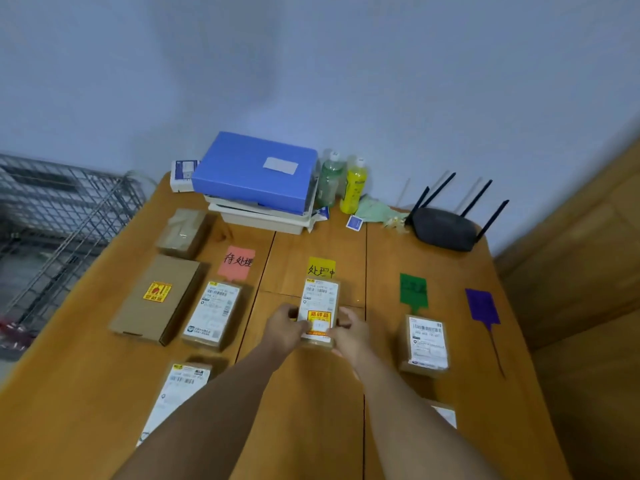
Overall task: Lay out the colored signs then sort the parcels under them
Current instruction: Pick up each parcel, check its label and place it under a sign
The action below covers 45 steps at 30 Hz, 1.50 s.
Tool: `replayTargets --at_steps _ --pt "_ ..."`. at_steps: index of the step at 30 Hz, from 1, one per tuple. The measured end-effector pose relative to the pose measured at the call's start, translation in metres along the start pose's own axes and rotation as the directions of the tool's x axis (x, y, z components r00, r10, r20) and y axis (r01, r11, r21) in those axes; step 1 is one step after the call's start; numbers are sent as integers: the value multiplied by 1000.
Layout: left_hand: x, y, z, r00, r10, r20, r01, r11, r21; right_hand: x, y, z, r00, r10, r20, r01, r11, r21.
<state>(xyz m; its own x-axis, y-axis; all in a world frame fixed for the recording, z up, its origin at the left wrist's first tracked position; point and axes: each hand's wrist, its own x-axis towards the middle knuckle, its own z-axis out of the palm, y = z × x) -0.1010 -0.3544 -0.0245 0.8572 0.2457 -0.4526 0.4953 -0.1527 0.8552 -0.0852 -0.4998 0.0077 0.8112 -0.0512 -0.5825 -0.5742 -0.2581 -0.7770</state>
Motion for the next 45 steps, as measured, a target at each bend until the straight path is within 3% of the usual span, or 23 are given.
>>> replayTargets --at_steps 14,21,25,30,37,41,45 --pt "23 -50 14 998 -60 -14 60 996 73 40 47 12 997 75 17 -74 997 -12" --pt "27 -28 4 998 -59 -18 60 992 111 47 42 11 999 22 -36 -27 989 -144" --pt "27 4 -18 999 -7 -38 11 992 123 46 18 9 992 -39 -120 25 993 -118" --pt "17 66 -65 984 123 -129 -102 982 159 38 -47 15 980 -176 -91 162 977 -139" --pt "-4 149 -184 932 270 -242 -227 955 191 -13 -161 63 934 -356 -23 349 927 -139" --pt "-5 166 -262 896 344 -282 -279 928 247 -41 -202 106 913 -405 -47 399 911 -101" --pt "0 161 -332 905 349 -244 -289 924 249 -69 -215 159 912 -403 -79 396 914 -90"
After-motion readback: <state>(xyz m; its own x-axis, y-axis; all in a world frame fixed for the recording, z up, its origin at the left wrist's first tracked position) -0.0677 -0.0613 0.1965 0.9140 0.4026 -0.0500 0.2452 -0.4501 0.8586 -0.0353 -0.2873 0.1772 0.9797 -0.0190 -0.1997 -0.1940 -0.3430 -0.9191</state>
